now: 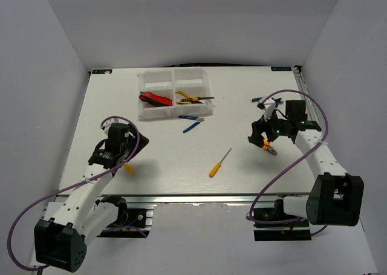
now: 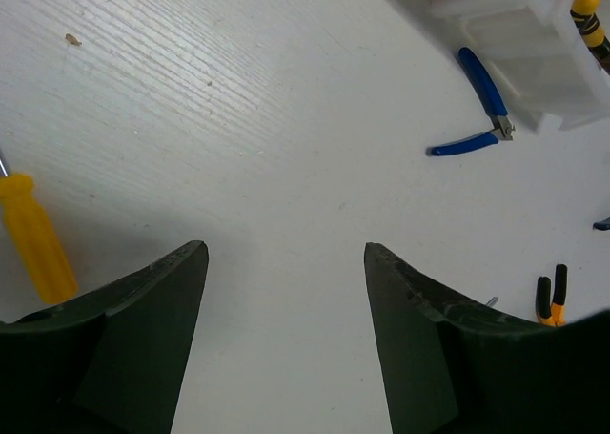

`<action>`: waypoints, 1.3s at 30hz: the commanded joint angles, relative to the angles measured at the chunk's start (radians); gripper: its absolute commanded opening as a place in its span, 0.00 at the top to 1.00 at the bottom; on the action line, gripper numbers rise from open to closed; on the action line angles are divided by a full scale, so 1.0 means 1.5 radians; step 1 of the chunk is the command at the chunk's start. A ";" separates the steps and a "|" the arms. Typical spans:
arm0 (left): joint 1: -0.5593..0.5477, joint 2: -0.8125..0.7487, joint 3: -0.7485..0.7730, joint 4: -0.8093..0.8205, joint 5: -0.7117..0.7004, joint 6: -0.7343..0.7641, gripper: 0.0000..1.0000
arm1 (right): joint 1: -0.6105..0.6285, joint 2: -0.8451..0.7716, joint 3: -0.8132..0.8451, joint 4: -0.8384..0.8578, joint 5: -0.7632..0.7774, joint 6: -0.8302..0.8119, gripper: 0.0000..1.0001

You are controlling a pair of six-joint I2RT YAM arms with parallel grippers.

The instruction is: Sort the tools into containers

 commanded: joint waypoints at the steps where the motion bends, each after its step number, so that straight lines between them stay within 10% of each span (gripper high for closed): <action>1: 0.004 -0.022 -0.008 0.021 0.013 0.010 0.22 | -0.002 0.015 -0.019 0.044 0.088 0.012 0.11; 17: 0.004 0.013 -0.014 0.077 0.028 0.014 0.22 | 0.002 0.131 -0.013 0.140 0.250 0.011 0.11; 28: 0.004 0.021 -0.015 0.084 0.026 0.018 0.22 | 0.002 0.251 0.046 0.162 0.241 0.069 0.51; 39: 0.005 0.018 -0.020 0.092 0.024 0.010 0.22 | 0.002 0.297 0.034 0.186 0.272 0.042 0.51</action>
